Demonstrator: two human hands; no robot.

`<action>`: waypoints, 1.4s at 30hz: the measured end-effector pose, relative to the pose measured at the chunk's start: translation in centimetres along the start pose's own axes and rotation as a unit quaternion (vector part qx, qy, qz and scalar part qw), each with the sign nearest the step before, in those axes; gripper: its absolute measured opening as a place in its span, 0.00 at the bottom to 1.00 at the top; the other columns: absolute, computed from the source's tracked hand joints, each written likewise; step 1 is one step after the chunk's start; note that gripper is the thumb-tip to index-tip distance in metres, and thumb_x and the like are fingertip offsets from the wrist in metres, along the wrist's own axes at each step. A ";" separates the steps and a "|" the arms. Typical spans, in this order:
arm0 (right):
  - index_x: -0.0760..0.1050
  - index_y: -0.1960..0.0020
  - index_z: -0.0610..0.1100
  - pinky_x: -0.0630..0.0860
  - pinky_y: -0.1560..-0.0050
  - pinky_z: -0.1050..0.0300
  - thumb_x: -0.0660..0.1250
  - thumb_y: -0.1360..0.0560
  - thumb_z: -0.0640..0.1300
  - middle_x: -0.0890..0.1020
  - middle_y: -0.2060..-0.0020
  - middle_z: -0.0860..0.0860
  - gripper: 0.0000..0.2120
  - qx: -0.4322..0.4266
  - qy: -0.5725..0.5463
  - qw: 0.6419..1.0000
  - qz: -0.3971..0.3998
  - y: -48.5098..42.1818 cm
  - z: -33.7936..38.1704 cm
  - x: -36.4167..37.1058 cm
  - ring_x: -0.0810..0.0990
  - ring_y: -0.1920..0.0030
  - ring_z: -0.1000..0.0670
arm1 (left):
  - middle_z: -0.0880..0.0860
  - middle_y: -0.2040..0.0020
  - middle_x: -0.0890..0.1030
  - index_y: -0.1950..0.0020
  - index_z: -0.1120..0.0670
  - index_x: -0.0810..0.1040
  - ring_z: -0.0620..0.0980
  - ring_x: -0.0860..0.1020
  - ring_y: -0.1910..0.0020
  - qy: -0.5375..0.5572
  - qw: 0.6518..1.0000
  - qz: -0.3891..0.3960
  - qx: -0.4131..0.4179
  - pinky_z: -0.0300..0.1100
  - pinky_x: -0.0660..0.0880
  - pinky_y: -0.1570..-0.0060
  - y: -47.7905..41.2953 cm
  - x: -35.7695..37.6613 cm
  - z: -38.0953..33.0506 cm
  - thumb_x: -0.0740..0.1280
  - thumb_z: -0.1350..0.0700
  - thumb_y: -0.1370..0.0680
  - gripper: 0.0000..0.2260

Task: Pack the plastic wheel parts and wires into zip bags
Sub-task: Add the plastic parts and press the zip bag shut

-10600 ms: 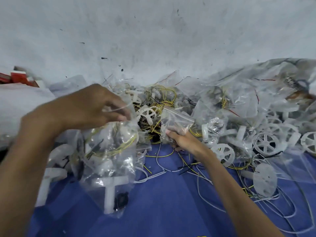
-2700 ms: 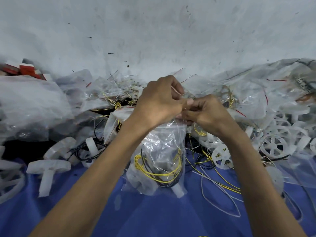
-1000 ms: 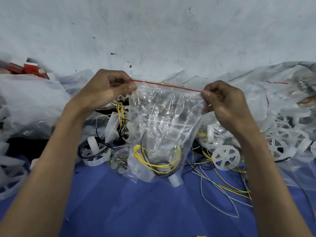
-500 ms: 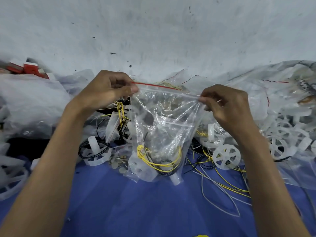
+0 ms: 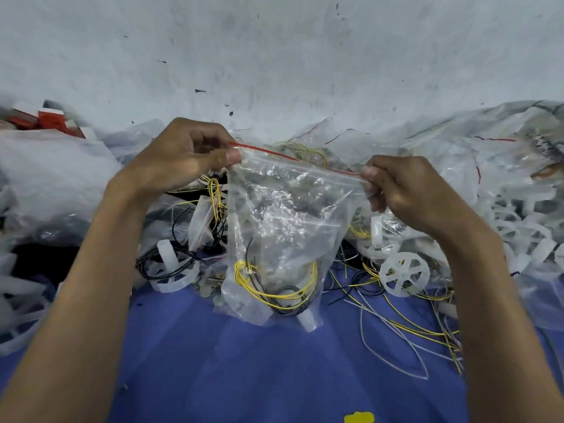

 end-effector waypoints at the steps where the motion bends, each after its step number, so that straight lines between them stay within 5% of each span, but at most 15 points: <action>1: 0.68 0.68 0.48 0.70 0.70 0.68 0.58 0.20 0.38 0.74 0.76 0.51 0.18 -0.007 0.020 1.000 -0.008 0.1 0.3 -0.1 0.75 0.76 0.54 | 0.44 0.66 0.82 0.62 0.43 0.83 0.39 0.77 0.65 -0.003 1.000 0.002 0.002 0.32 0.75 0.59 0.0 0.0 -0.1 0.70 0.52 0.31 0.03; 4: 0.68 0.70 0.46 0.65 0.73 0.71 0.59 0.20 0.40 0.72 0.79 0.53 0.19 -0.017 -0.065 0.998 0.000 0.3 0.6 -0.3 0.70 0.79 0.57 | 0.43 0.66 0.82 0.62 0.42 0.83 0.38 0.78 0.65 0.001 1.000 0.004 0.002 0.30 0.75 0.59 0.2 -0.2 -0.2 0.70 0.53 0.31 0.05; 8: 0.74 0.69 0.46 0.68 0.68 0.67 0.68 0.30 0.61 0.73 0.74 0.54 0.19 -0.039 -0.306 0.943 0.127 1.3 1.6 1.5 0.71 0.73 0.56 | 0.43 0.66 0.82 0.62 0.42 0.83 0.38 0.78 0.64 0.014 1.000 0.015 0.001 0.30 0.75 0.59 0.2 0.1 -0.4 0.70 0.53 0.31 0.05; 11: 0.79 0.64 0.45 0.72 0.62 0.64 0.71 0.32 0.57 0.78 0.69 0.55 0.15 -0.069 -0.357 0.922 0.129 1.4 2.0 1.4 0.75 0.67 0.55 | 0.43 0.66 0.82 0.63 0.43 0.83 0.38 0.77 0.65 0.032 0.999 0.015 -0.009 0.31 0.76 0.59 0.4 0.3 -0.4 0.69 0.54 0.32 0.06; 17: 0.78 0.61 0.47 0.75 0.61 0.54 0.68 0.29 0.47 0.79 0.70 0.52 0.05 -0.026 -0.325 0.944 -0.049 0.4 0.7 -1.1 0.77 0.67 0.51 | 0.44 0.68 0.81 0.60 0.54 0.80 0.39 0.78 0.66 0.052 0.998 0.010 -0.040 0.31 0.75 0.58 0.6 0.4 -0.1 0.68 0.56 0.31 0.03; 25: 0.78 0.56 0.47 0.78 0.60 0.64 0.68 0.29 0.44 0.83 0.66 0.51 0.03 0.059 -0.285 0.957 -0.016 0.4 -1.3 0.2 0.81 0.63 0.54 | 0.46 0.64 0.82 0.55 0.57 0.79 0.41 0.79 0.62 0.074 0.995 -0.017 -0.066 0.31 0.75 0.56 0.2 1.4 0.6 0.70 0.57 0.32 0.08; 31: 0.79 0.57 0.46 0.78 0.56 0.61 0.70 0.32 0.42 0.83 0.65 0.52 0.04 0.005 -0.278 0.960 -0.040 0.5 -1.0 -0.3 0.82 0.61 0.52 | 0.45 0.65 0.82 0.56 0.56 0.80 0.40 0.79 0.63 0.073 0.995 -0.023 -0.063 0.31 0.75 0.57 0.5 0.8 1.1 0.70 0.57 0.32 0.07; 37: 0.76 0.59 0.42 0.70 0.64 0.74 0.62 0.25 0.30 0.78 0.70 0.48 0.10 -0.058 -0.043 0.987 -0.142 0.3 0.0 -1.8 0.77 0.69 0.62 | 0.44 0.65 0.83 0.57 0.56 0.79 0.39 0.79 0.63 0.067 0.996 -0.018 -0.052 0.31 0.77 0.56 0.5 0.4 1.2 0.70 0.57 0.33 0.07; 40: 0.76 0.58 0.34 0.69 0.62 0.74 0.59 0.23 0.31 0.77 0.69 0.51 0.09 -0.044 -0.029 0.994 -0.099 0.1 -0.2 -1.2 0.76 0.67 0.64 | 0.43 0.66 0.82 0.57 0.55 0.79 0.38 0.79 0.65 0.060 0.997 -0.015 -0.039 0.29 0.75 0.59 0.4 0.3 1.1 0.69 0.57 0.32 0.05; 42: 0.74 0.57 0.29 0.72 0.56 0.64 0.58 0.21 0.36 0.77 0.68 0.48 0.12 -0.015 -0.115 0.993 -0.014 0.1 -0.8 0.3 0.76 0.64 0.58 | 0.43 0.66 0.82 0.58 0.52 0.80 0.37 0.79 0.65 0.062 0.998 -0.014 -0.029 0.29 0.75 0.60 0.4 0.3 1.0 0.69 0.57 0.32 0.04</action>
Point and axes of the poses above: each hand's wrist, its own y-axis away from the middle knuckle, its own x-axis out of the palm, z = x × y, the point moved 9 cm from there along -y, towards the middle knuckle
